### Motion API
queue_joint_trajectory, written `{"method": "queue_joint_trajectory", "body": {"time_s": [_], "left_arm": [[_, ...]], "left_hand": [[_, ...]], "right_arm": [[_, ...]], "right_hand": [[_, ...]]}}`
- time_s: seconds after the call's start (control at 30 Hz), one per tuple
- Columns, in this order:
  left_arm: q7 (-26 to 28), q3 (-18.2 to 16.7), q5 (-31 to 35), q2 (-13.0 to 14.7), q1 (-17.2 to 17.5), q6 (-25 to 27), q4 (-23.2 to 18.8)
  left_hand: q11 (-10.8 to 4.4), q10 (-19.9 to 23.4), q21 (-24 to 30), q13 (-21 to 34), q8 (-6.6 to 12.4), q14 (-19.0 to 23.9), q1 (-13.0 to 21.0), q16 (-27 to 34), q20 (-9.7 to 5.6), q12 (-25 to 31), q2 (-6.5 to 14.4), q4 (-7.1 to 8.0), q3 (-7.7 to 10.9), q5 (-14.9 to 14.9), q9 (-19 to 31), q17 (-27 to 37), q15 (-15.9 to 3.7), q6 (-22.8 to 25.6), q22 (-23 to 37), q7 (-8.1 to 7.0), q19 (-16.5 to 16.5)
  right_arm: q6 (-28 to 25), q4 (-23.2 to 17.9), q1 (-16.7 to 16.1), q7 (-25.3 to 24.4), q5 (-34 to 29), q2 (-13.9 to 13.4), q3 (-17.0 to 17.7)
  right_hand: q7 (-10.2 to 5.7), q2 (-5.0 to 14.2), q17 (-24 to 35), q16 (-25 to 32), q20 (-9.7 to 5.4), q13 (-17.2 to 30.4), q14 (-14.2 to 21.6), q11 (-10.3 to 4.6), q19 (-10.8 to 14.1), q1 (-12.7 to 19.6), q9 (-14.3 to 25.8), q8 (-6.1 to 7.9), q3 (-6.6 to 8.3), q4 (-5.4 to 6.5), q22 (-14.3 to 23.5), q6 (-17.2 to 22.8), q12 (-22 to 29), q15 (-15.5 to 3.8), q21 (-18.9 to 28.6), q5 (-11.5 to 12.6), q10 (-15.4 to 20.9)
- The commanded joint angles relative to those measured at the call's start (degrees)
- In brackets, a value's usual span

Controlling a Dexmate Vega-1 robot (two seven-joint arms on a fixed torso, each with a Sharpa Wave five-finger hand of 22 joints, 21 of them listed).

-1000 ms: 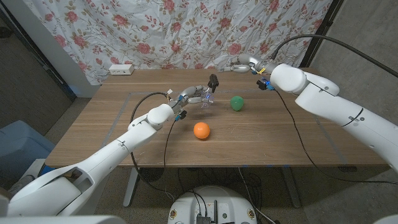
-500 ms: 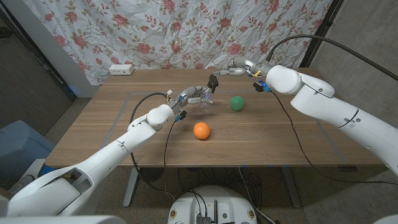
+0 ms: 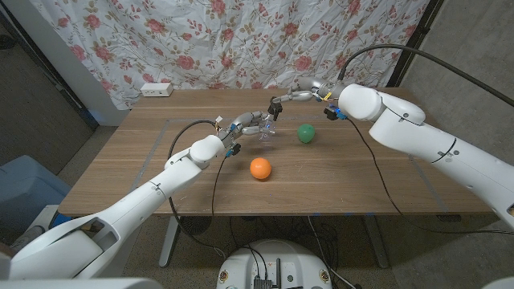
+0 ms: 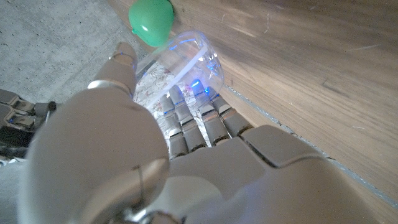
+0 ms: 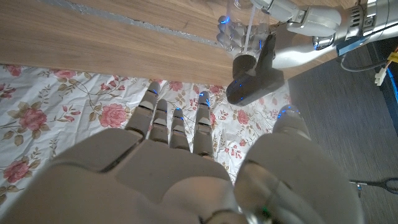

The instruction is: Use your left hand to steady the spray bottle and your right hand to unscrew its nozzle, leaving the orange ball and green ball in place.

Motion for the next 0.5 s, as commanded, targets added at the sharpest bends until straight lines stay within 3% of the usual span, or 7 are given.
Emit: {"method": "queue_joint_trajectory", "body": {"time_s": [0.03,0.4,0.5], "left_arm": [[-0.07,0.21,0.01,0.13,0.2,0.52,-0.57],[-0.37,0.41,0.11,0.03,-0.03,0.26,-0.29],[-0.43,0.39,0.01,-0.01,-0.02,0.16,-0.2]], "left_hand": [[-1.85,2.36,-0.05,0.11,1.71,0.48,-2.79,-0.14,-2.61,0.19,5.5,0.68,1.15,0.32,0.21,0.15,-7.58,0.57,0.24,-0.06,0.18],[-1.85,2.51,-0.05,0.17,1.79,0.46,-2.95,-0.22,-2.62,0.18,5.57,0.74,1.21,0.31,0.17,0.16,-7.54,0.61,0.24,0.05,0.18],[-1.87,2.44,-0.06,0.18,1.78,0.48,-3.01,-0.24,-2.59,0.13,5.57,0.76,1.22,0.31,0.16,0.15,-7.5,0.54,0.24,0.05,0.17]], "right_arm": [[-2.4,-0.26,1.25,1.72,-1.64,0.69,-1.85],[-2.82,-0.02,2.05,2.53,-2.15,1.22,-2.69],[-2.88,0.05,2.19,2.62,-2.24,1.34,-2.8]], "right_hand": [[-0.13,0.55,0.13,-0.13,-0.07,0.2,-0.38,0.08,-0.21,0.06,0.34,-0.02,0.38,-0.38,0.1,-0.34,-0.19,-0.14,-0.2,-0.06,-0.4],[-0.43,1.74,0.02,-0.34,-0.13,0.27,-0.58,0.05,-0.65,1.7,0.58,0.51,1.63,-1.61,0.1,-0.15,0.0,-0.16,-0.2,0.62,-0.48],[-0.57,2.54,-0.05,-0.41,-0.15,0.3,-0.52,0.03,-0.86,2.97,0.74,0.82,2.56,-2.59,0.1,-0.02,0.13,-0.16,-0.16,1.31,-0.46]]}}
